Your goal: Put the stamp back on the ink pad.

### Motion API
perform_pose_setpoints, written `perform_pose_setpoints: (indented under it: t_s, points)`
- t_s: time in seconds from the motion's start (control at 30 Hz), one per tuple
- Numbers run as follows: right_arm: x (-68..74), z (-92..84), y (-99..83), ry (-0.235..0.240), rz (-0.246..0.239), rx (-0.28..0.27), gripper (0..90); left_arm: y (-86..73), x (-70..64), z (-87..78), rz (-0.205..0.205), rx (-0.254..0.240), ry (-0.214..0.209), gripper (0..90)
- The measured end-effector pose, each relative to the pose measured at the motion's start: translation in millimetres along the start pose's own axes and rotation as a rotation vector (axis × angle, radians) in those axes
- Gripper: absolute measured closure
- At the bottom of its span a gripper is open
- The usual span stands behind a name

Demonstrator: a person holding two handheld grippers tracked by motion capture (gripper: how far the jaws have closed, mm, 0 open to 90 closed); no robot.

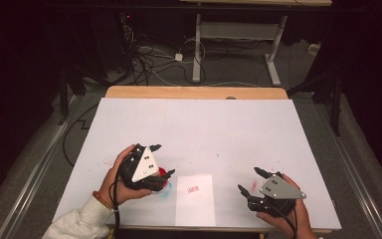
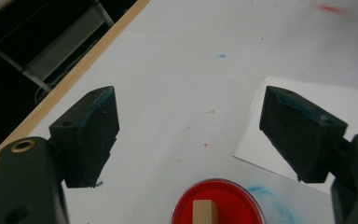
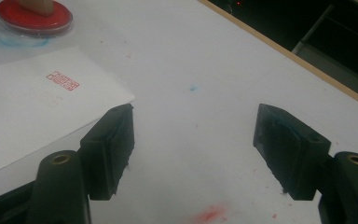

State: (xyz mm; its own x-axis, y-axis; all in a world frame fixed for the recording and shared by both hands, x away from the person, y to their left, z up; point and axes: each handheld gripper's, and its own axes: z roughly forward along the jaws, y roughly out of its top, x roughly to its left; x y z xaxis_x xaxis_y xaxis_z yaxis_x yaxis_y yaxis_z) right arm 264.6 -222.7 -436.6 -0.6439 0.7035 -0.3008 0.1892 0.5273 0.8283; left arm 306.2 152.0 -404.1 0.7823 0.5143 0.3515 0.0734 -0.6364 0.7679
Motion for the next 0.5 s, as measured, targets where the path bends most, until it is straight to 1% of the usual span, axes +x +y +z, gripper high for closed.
perform_pose_setpoints:
  t_s: [0.07,0.13,0.2,0.43,0.5]
  points:
    - [0.7,-0.8,0.6,-0.002,0.0,-0.005,29.7,-2.7,-1.2,-3.6,0.017,-0.008,0.015,19.6]
    - [1.5,-2.0,1.1,-0.005,0.001,-0.008,29.8,-4.7,-1.8,-5.8,0.02,-0.008,0.017,19.6]
    - [2.0,-3.0,1.5,-0.006,0.002,-0.013,29.7,-6.8,-3.1,-8.7,0.029,-0.011,0.037,19.6]
    - [2.7,-6.2,0.9,-0.017,0.003,-0.02,29.8,-13.6,-4.6,-15.1,0.041,-0.012,0.043,19.0]
    - [2.6,-7.0,0.4,-0.022,0.002,-0.019,29.8,-16.7,-5.2,-16.6,0.039,-0.013,0.047,18.7]
